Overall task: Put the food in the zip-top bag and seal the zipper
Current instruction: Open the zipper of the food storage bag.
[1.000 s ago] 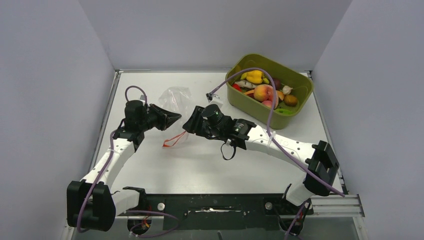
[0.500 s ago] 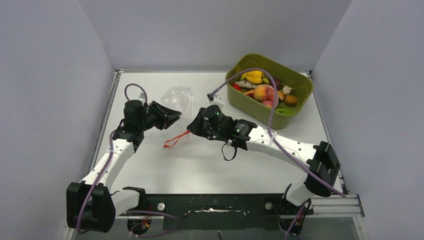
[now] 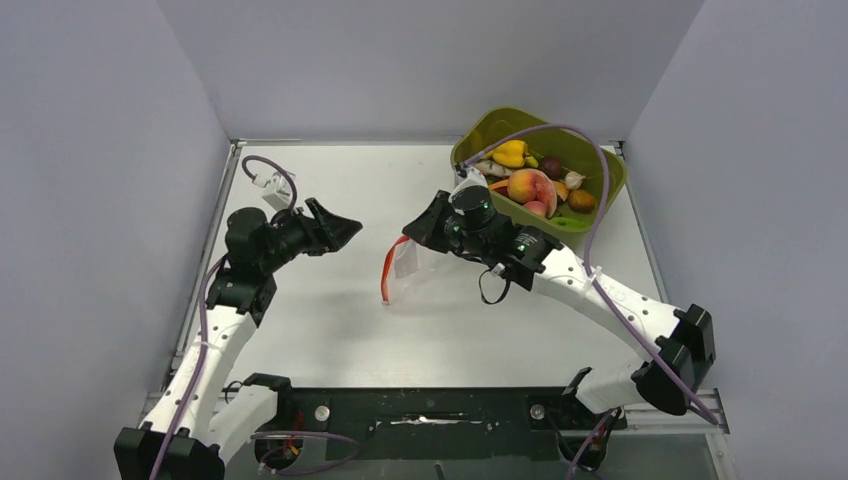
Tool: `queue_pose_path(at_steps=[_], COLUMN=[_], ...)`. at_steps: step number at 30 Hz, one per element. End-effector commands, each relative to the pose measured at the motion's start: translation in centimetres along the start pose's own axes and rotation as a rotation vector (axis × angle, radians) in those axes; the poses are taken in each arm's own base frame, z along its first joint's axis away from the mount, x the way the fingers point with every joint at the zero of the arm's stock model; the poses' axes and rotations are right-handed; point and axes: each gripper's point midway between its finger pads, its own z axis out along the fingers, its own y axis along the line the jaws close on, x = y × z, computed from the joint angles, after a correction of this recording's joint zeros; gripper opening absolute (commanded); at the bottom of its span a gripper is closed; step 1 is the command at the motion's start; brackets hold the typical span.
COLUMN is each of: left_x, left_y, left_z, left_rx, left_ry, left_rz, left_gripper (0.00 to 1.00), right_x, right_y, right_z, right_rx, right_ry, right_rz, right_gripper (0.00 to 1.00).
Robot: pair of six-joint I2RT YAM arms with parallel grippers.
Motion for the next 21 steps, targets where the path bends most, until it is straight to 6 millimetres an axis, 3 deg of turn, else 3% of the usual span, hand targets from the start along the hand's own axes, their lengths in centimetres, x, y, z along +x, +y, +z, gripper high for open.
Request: queue_pose_path(at_steps=[1,8,14,21], left_x=[-1.5,1.8,4.9,8.3], left_y=[-2.9,-4.4,-6.5,-6.6], left_z=[-1.9,-3.2,-4.6,-4.9], left_rx=[0.112,0.280,0.467,0.555], left_ry=[-0.073,-0.067,-0.020,0.051], left_rz=[0.388,0.585,0.597,0.581], left_gripper=[0.64,0.53,0.50,0.45], right_x=[-1.5,-2.3,-1.2,-1.1], right_y=[2.1,4.2,5.3,6.1], right_z=[-3.0,-6.2,-7.8,-8.8], right_rx=[-0.113,-0.260,-0.387,-0.452], right_ry=[-0.008,-0.002,0.032,0.022], right_rz=[-0.050,-0.150,-0.263,-0.307], right_gripper=[0.00,0.00,0.00,0.00])
